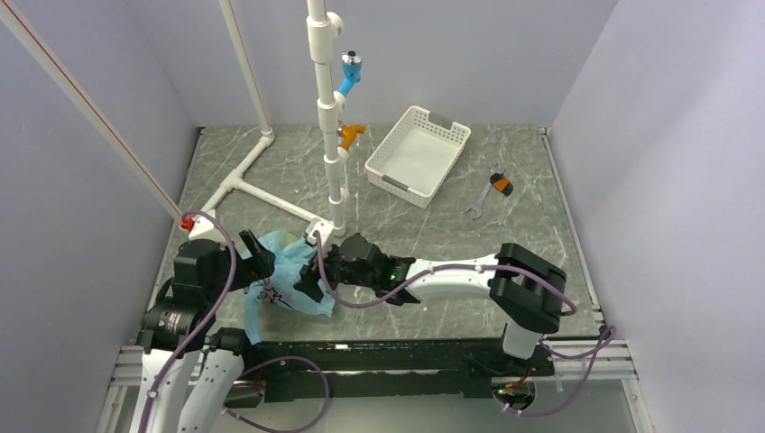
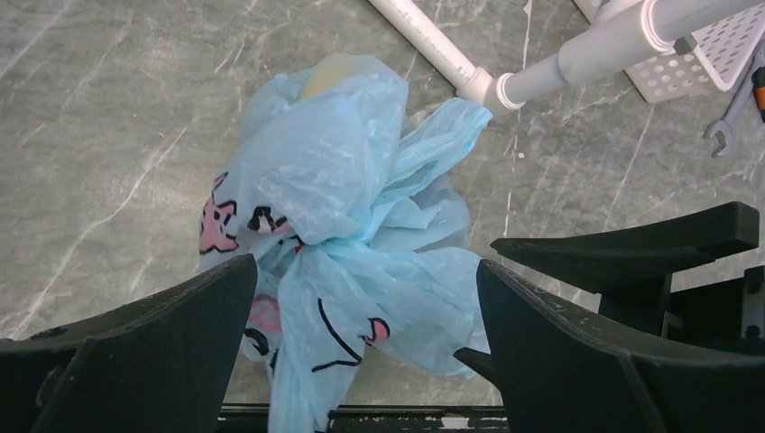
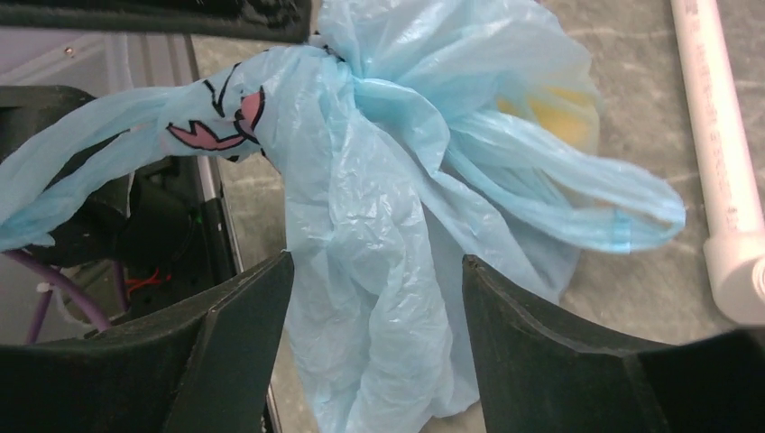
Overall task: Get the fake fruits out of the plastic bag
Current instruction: Untie the plastic bag at the center of the board.
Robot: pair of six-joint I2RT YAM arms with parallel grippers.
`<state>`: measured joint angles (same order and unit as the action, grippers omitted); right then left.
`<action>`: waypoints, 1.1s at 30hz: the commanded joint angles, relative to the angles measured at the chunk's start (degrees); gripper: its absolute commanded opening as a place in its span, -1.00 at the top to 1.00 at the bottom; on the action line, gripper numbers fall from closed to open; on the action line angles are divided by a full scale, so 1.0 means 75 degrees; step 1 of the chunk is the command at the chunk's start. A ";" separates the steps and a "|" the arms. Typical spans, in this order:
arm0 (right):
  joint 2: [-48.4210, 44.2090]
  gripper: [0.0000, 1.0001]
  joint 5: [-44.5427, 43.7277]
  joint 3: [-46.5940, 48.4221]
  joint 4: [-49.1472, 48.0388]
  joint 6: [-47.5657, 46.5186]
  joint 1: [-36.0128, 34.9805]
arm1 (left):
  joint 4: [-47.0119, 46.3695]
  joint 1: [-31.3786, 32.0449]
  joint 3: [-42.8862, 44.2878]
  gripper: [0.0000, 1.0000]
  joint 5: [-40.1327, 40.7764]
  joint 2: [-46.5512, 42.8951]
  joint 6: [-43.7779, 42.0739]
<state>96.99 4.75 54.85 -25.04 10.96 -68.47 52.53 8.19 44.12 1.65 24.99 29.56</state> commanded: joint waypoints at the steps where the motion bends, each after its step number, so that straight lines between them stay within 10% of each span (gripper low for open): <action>1: 0.0132 -0.33 -0.0078 0.0615 -0.0581 -0.0305 -0.0103 | -0.0251 0.0056 -0.0061 -0.98 0.0244 0.0037 0.0176; 11: -0.0126 1.00 -0.0731 -0.0214 -0.0365 -0.0554 -0.0090 | -0.0281 0.0489 -0.0017 -0.89 -0.0339 0.1350 -0.0088; 27: -0.2065 1.00 -0.0375 -0.1715 0.1044 -0.1137 0.0011 | -0.1192 0.0877 -0.0178 -0.86 -0.2361 0.1932 -0.0991; 33: -0.2078 1.00 -0.0618 -0.1189 0.1723 -0.1169 0.0011 | -0.1574 0.0886 -0.0306 -0.52 -0.2904 0.2250 -0.1270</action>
<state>82.85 1.50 42.13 -15.75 3.03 -68.53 44.42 14.57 42.50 -15.27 41.32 22.79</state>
